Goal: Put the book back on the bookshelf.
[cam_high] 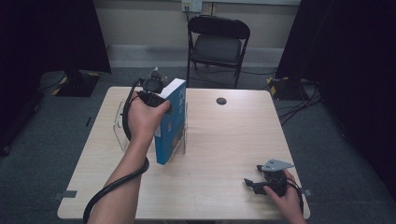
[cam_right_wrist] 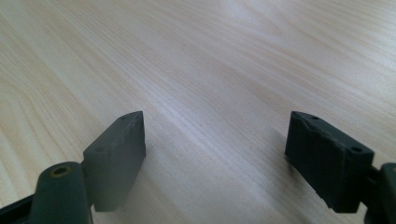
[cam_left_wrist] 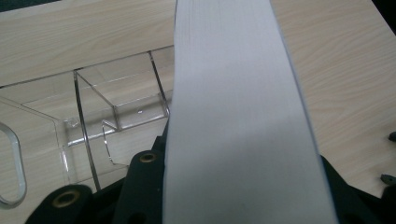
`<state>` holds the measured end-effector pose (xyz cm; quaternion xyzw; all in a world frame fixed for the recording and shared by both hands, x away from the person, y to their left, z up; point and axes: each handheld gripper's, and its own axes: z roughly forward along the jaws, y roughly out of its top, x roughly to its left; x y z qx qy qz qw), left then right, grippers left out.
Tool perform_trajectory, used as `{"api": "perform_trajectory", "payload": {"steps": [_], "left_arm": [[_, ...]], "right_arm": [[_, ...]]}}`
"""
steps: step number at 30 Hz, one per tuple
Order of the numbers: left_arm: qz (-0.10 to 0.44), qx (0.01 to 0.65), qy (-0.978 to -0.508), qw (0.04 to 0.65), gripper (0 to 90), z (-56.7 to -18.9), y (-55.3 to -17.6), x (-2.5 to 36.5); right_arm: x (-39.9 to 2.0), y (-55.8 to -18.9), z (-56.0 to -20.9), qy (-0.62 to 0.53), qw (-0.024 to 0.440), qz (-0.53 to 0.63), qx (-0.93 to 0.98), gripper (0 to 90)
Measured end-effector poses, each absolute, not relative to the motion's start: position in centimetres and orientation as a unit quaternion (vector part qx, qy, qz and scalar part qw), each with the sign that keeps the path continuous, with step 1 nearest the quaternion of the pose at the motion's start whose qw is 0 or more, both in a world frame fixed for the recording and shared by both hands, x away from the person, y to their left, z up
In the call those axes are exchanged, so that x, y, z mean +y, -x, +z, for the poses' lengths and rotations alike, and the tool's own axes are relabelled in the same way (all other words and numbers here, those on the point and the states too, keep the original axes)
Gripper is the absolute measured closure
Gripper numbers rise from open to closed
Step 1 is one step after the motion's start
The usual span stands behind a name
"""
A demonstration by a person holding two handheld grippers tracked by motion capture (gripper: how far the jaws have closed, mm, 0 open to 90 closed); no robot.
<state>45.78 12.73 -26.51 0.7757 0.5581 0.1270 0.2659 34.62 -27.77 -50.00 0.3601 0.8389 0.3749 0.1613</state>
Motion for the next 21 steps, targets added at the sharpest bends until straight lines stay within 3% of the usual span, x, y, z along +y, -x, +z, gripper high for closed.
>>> {"api": "perform_trajectory", "payload": {"steps": [21], "left_arm": [[0.135, 0.567, -0.762, 0.281, 62.5, -27.53, -46.48, 12.82]], "right_arm": [[-27.77, -34.63, -50.02, -0.359, 0.161, 0.376, 0.839, 19.5]]}}
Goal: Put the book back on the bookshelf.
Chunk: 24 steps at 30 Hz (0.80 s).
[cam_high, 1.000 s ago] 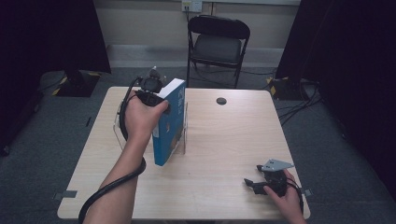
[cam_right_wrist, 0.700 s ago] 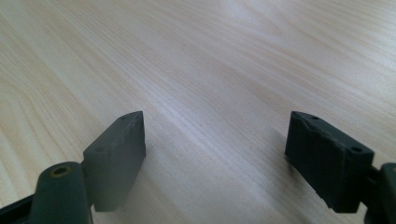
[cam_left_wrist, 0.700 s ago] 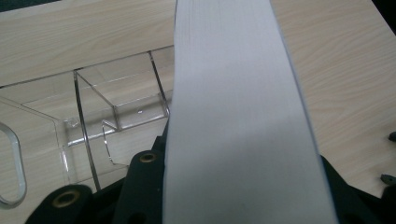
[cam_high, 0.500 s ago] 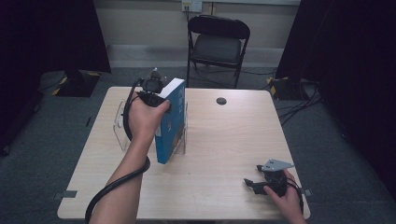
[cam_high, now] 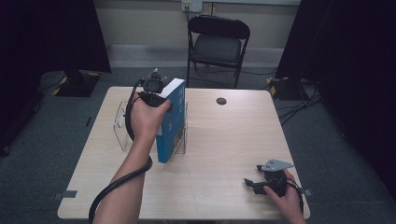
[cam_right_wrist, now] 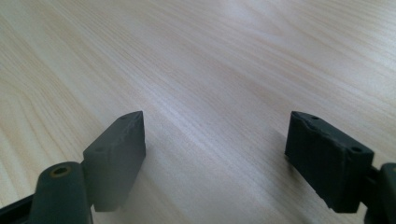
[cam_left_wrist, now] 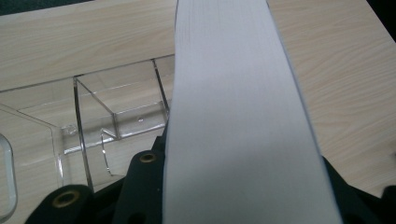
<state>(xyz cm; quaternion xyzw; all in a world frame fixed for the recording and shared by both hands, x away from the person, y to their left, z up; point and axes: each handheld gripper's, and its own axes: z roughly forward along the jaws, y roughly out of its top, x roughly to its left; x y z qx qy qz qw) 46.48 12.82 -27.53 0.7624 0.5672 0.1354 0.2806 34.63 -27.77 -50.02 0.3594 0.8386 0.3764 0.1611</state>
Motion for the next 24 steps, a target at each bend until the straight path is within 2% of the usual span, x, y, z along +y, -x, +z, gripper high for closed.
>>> {"api": "perform_trajectory", "payload": {"steps": [11, 24], "left_arm": [[0.145, 0.562, -0.769, 0.268, 62.1, -27.6, -46.0, 12.3], [0.121, 0.579, -0.769, 0.24, 61.6, -27.8, -45.3, 13.0]], "right_arm": [[-27.8, -34.6, -50.0, -0.36, 0.161, 0.376, 0.839, 19.5], [-27.8, -34.6, -50.0, -0.359, 0.161, 0.376, 0.839, 19.5]]}}
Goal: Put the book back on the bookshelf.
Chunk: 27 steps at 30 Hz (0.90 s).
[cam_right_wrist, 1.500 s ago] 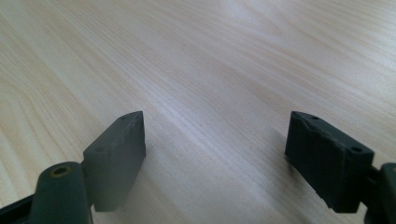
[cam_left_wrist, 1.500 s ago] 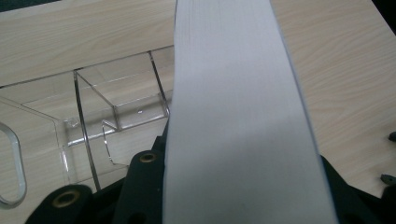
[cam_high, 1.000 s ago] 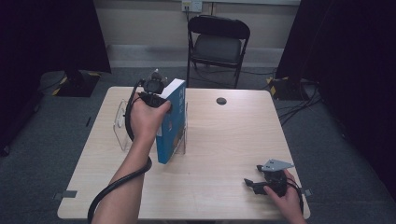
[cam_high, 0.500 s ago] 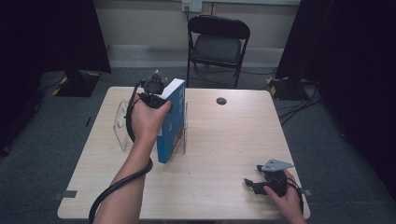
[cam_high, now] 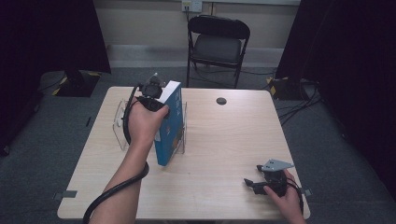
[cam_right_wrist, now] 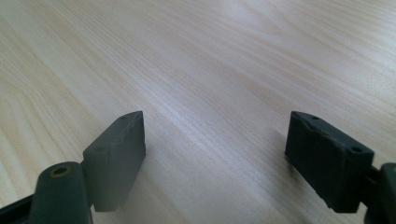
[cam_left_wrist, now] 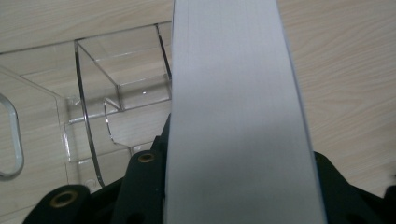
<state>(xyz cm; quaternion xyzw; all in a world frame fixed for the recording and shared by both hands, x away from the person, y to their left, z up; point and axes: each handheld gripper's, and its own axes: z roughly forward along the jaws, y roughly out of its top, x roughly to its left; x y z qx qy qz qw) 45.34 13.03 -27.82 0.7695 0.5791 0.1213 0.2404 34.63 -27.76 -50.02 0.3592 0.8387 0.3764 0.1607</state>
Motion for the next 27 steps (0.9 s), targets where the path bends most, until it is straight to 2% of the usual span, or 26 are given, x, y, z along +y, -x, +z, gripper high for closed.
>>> {"api": "perform_trajectory", "payload": {"steps": [13, 27], "left_arm": [[0.114, 0.57, -0.785, 0.216, 60.8, -28.2, -44.3, 13.5], [0.113, 0.563, -0.789, 0.219, 58.1, -28.5, -44.9, 13.2]], "right_arm": [[-27.6, -34.7, -50.0, -0.36, 0.161, 0.372, 0.84, 17.8], [-27.6, -34.7, -50.0, -0.36, 0.162, 0.372, 0.84, 17.8]]}}
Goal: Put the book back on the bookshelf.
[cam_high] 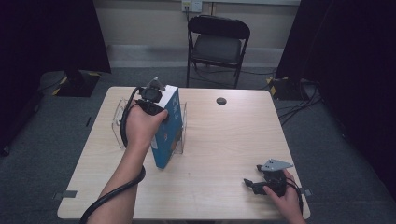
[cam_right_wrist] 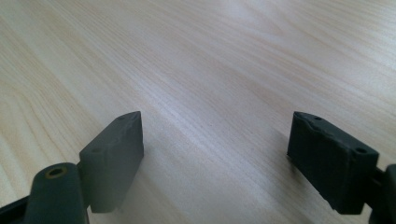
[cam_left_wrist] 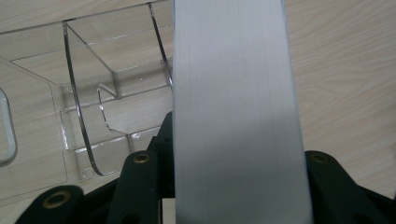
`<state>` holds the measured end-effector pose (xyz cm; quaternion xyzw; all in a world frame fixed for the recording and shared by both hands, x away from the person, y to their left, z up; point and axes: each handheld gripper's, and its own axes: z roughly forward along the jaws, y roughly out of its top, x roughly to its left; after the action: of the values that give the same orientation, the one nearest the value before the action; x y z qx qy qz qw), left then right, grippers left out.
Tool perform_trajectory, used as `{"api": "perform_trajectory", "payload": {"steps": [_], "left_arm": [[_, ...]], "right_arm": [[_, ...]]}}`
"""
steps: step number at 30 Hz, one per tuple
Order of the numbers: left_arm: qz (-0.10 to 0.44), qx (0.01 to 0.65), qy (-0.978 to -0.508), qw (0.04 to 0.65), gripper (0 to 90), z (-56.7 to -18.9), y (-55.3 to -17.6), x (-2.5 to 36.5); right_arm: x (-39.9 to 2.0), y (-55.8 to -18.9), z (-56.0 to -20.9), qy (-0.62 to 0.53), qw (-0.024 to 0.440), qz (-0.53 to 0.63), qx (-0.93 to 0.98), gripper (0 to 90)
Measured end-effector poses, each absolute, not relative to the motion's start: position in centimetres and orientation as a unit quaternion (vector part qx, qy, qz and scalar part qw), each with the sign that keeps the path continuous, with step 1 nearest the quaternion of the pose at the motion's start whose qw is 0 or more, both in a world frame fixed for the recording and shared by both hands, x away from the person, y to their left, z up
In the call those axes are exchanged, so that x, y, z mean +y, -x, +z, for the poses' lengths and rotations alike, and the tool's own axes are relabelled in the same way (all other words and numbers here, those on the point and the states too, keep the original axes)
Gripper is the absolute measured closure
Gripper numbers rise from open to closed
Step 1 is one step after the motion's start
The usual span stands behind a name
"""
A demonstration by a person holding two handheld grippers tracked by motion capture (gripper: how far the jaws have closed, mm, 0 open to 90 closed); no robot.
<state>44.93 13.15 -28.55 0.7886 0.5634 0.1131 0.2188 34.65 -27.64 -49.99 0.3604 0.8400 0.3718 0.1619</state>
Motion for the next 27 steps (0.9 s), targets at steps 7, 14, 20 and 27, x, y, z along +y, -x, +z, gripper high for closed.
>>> {"api": "perform_trajectory", "payload": {"steps": [7, 14, 20, 27], "left_arm": [[0.112, 0.566, -0.79, 0.21, 61.9, -28.8, -44.8, 13.0], [0.113, 0.569, -0.785, 0.217, 62.3, -28.6, -44.9, 12.6], [0.119, 0.571, -0.778, 0.233, 62.4, -27.4, -45.4, 12.4], [0.135, 0.579, -0.766, 0.244, 62.4, -26.9, -45.9, 12.5]], "right_arm": [[-27.6, -34.7, -50.0, -0.36, 0.162, 0.373, 0.839, 17.8], [-27.6, -34.7, -50.0, -0.36, 0.162, 0.373, 0.839, 17.8], [-27.6, -34.7, -50.0, -0.361, 0.161, 0.373, 0.839, 17.8], [-27.6, -34.7, -50.0, -0.361, 0.162, 0.373, 0.839, 17.8]]}}
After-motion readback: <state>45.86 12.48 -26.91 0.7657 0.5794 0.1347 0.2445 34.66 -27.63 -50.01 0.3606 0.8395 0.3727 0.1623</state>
